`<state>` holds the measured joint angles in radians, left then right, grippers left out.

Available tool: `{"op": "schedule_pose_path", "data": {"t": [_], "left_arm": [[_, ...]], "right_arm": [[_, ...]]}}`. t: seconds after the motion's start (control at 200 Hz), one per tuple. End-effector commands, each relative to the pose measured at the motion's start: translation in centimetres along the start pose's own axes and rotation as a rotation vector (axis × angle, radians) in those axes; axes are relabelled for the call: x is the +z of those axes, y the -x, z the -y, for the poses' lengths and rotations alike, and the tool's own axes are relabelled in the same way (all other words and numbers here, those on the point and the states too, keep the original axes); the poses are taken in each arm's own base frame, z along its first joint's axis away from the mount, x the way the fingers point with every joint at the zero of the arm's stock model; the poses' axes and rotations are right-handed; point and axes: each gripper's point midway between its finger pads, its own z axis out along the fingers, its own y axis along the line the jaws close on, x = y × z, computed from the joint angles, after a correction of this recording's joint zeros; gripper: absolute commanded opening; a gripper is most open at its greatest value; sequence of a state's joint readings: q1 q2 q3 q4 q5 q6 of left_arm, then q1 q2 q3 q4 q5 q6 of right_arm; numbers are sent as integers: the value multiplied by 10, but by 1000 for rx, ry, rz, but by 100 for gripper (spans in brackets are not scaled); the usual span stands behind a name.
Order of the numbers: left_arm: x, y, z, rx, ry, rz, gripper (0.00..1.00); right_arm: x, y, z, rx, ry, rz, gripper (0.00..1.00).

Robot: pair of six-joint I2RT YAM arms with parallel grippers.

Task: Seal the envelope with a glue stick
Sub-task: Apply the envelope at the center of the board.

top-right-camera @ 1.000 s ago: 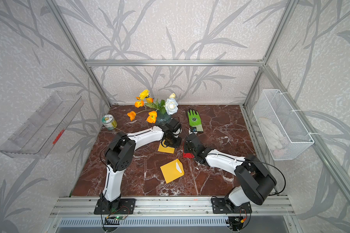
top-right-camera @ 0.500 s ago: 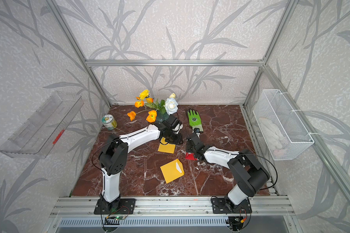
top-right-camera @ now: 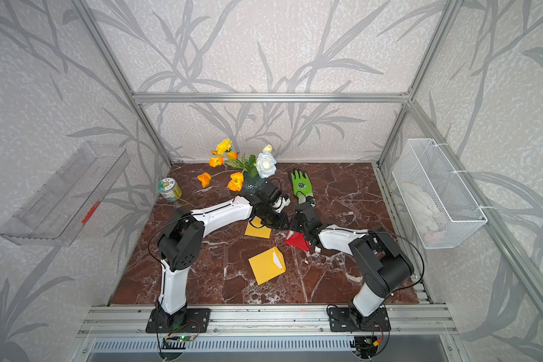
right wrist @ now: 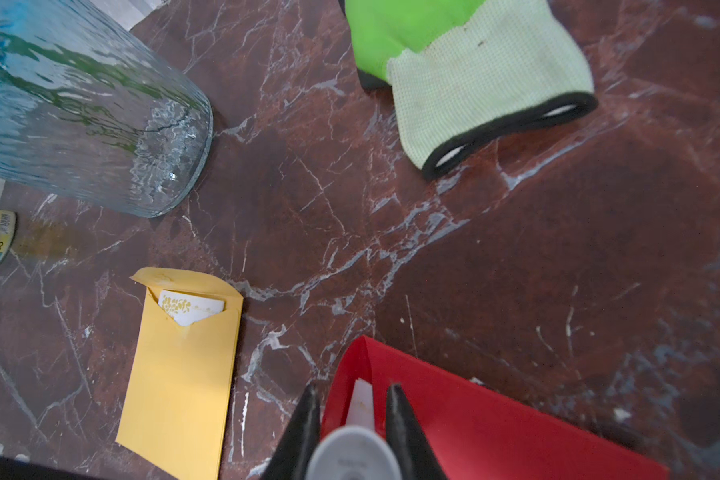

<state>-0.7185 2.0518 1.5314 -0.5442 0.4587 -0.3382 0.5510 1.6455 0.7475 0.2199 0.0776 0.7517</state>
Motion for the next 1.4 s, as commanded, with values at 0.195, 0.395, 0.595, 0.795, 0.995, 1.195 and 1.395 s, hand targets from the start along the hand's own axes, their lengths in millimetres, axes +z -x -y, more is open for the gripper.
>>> {"op": "schedule_pose_path", "data": {"t": [0.195, 0.395, 0.595, 0.795, 0.995, 1.195, 1.395], "left_arm": [[38, -45, -9, 179, 80, -164, 35], [38, -39, -23, 214, 183, -139, 28], [37, -33, -21, 237, 201, -105, 14], [38, -33, -24, 246, 228, -98, 1], [31, -31, -29, 251, 267, -84, 0], [31, -32, -36, 248, 296, -90, 0], [20, -29, -54, 220, 396, -81, 0]], "right_arm": [[-2, -26, 29, 23, -56, -90, 0], [-5, -24, 26, 33, -36, -94, 0], [-8, -23, 27, 49, -27, -96, 0], [-11, -14, 29, 74, -11, -84, 0], [-20, 4, 34, 152, 31, -51, 0], [-32, 19, 39, 224, 79, -25, 0], [-38, 17, 53, 240, 59, -24, 0]]}}
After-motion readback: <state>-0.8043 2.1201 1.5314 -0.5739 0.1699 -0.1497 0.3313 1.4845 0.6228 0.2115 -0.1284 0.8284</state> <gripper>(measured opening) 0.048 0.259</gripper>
